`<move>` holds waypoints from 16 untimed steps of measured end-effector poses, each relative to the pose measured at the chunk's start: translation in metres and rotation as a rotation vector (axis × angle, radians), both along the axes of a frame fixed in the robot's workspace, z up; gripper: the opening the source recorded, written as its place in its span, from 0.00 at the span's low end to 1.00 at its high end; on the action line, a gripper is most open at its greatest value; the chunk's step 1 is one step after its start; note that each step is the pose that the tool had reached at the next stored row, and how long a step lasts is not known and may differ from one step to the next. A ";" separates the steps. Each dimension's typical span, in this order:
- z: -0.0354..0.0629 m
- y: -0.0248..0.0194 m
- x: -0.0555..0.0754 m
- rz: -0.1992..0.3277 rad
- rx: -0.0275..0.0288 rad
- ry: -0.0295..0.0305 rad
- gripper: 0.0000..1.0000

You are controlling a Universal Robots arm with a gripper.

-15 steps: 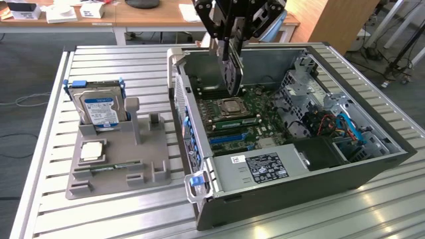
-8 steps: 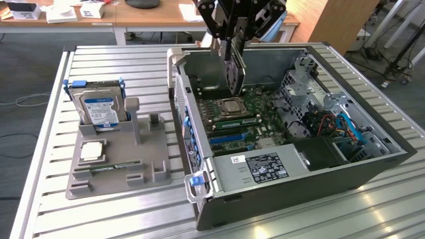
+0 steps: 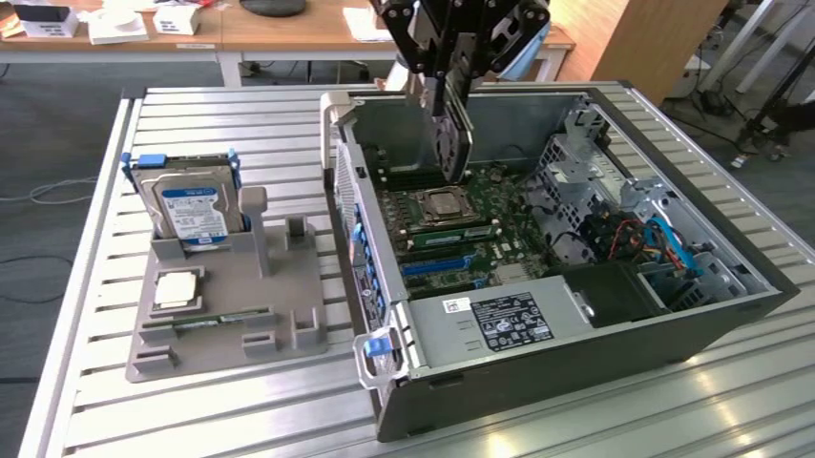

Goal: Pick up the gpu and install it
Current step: 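Pick up the gpu and move the gpu toward the slot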

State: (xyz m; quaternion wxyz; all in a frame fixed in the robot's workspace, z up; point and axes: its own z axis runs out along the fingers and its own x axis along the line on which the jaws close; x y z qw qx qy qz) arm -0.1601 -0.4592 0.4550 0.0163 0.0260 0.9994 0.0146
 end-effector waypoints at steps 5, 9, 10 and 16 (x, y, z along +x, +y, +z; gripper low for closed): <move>0.0000 0.0000 0.001 0.000 0.0000 0.0000 0.27; 0.0000 0.0000 0.001 0.000 0.0000 0.0000 0.27; 0.0000 0.0000 0.002 0.000 0.0000 0.0000 0.27; 0.0000 0.0000 0.004 0.000 0.0000 0.0000 0.27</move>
